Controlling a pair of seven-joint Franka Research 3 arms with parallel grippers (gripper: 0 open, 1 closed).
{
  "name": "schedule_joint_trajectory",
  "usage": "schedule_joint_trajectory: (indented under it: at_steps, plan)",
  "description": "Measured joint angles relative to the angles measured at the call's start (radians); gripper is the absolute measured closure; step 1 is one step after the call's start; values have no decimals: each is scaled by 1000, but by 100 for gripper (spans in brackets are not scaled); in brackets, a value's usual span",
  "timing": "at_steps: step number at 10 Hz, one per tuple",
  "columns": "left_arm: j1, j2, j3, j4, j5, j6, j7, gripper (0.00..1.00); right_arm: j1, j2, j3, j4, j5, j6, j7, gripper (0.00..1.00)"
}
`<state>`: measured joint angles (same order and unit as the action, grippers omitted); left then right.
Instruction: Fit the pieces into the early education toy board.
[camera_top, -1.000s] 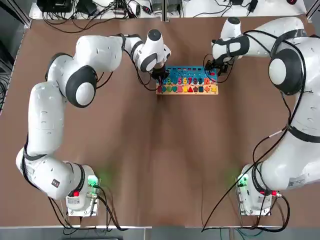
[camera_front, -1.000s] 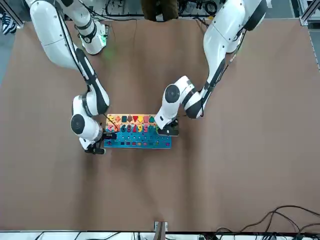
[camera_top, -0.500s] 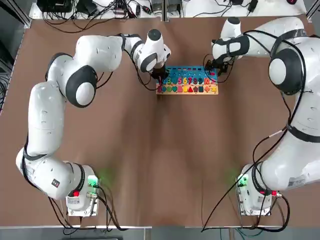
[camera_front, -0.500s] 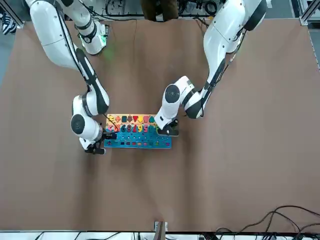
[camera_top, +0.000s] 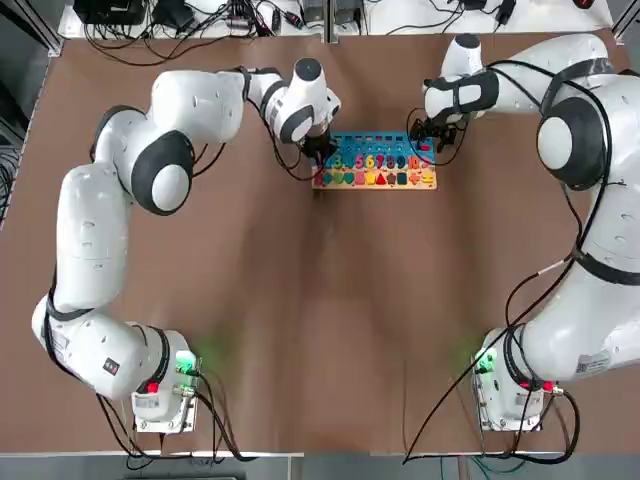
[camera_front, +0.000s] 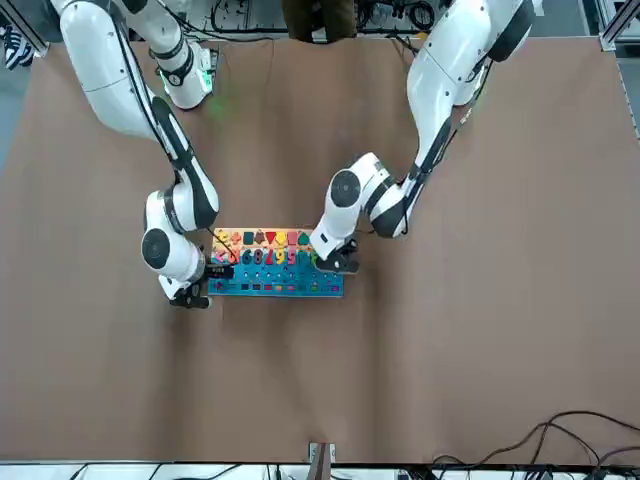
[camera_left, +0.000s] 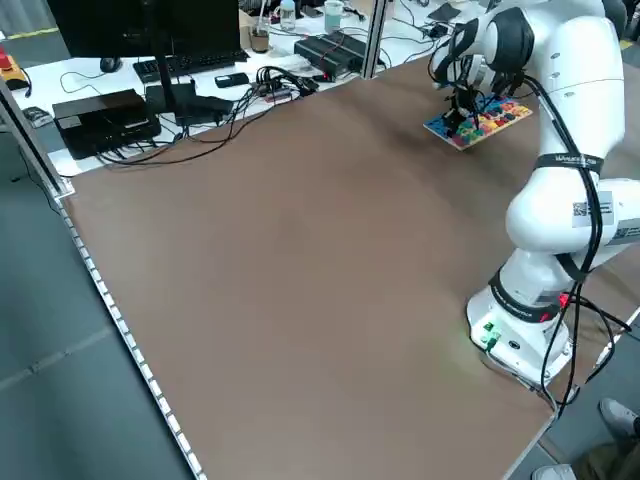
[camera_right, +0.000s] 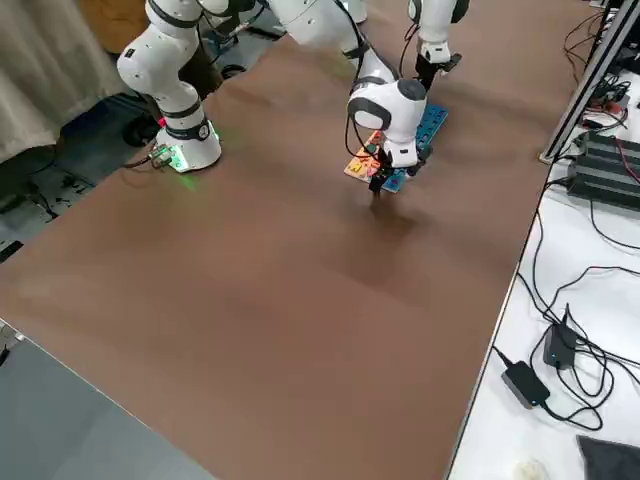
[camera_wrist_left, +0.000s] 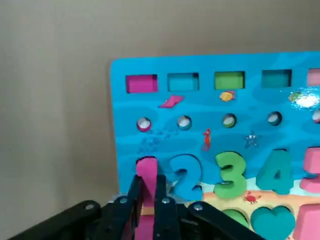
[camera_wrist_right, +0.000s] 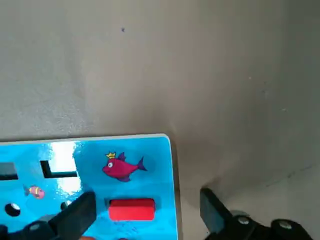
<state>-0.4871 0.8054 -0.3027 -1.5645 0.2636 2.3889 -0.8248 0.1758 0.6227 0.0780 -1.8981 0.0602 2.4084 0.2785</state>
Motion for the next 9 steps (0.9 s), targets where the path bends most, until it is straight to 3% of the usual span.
schedule_joint_trajectory:
  at_steps: [9]
  plan:
    - [-11,0,1,4,0,-12,1,87,0,-74,0,24,0,-94,0,1]
